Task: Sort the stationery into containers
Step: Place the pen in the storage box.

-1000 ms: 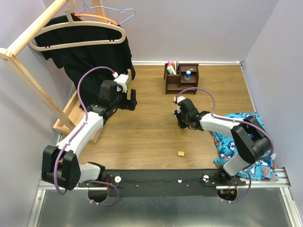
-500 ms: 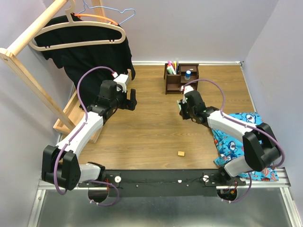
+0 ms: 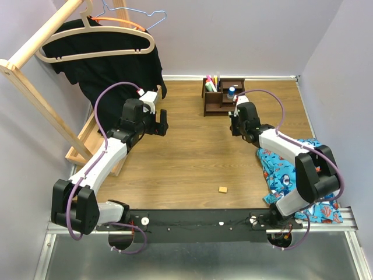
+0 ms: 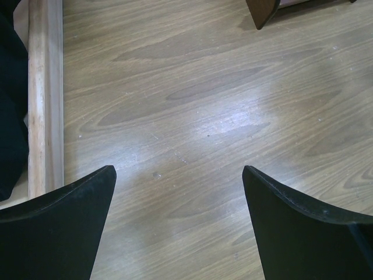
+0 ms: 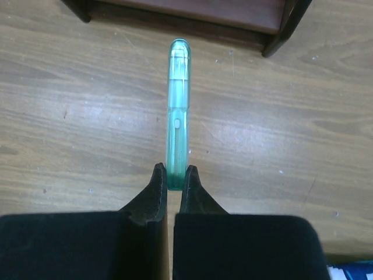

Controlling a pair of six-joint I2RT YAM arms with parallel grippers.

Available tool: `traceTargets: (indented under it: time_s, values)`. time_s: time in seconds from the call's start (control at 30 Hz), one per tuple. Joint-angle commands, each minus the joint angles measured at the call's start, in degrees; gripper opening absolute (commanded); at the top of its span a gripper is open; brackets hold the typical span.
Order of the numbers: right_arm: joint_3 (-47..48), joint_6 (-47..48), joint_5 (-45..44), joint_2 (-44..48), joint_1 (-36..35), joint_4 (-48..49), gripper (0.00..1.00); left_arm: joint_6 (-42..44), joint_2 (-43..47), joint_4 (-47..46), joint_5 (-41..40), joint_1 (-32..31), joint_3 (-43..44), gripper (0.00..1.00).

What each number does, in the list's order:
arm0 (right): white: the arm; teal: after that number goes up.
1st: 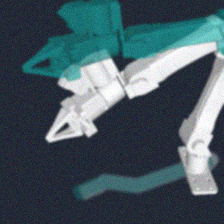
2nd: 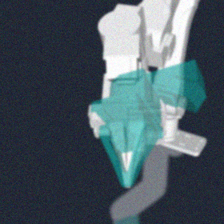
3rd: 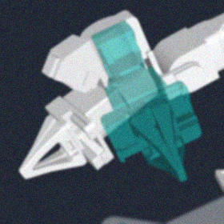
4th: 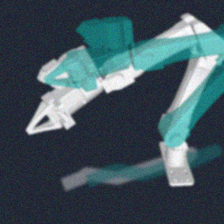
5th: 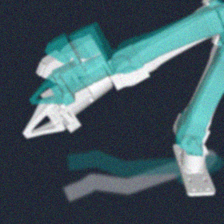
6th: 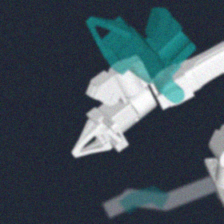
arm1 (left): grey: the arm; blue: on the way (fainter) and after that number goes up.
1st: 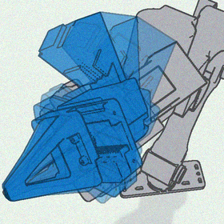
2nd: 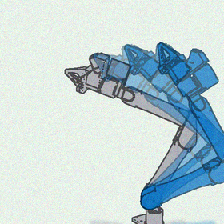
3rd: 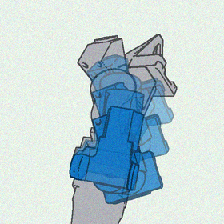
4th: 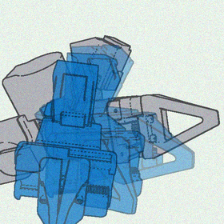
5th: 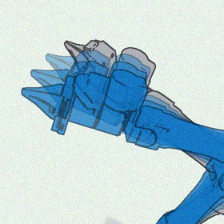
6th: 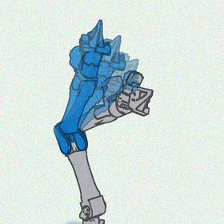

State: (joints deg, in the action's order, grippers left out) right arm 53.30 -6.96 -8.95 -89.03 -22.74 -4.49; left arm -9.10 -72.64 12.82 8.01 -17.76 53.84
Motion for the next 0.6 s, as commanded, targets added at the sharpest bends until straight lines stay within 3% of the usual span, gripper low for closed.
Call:
traceTargets:
  time_s: [0.0,0.57]
  values:
    - [3.0,1.3,-1.7,-3.1,0.5,4.0,0.01,0.0,1.2,-1.4,0.5,-0.5,-1.1,0.99]
    - [10.2,2.8,-2.6,-13.0,3.7,7.3,0.01,0.4,1.5,-1.7,-0.1,-0.9,-2.0,0.99]
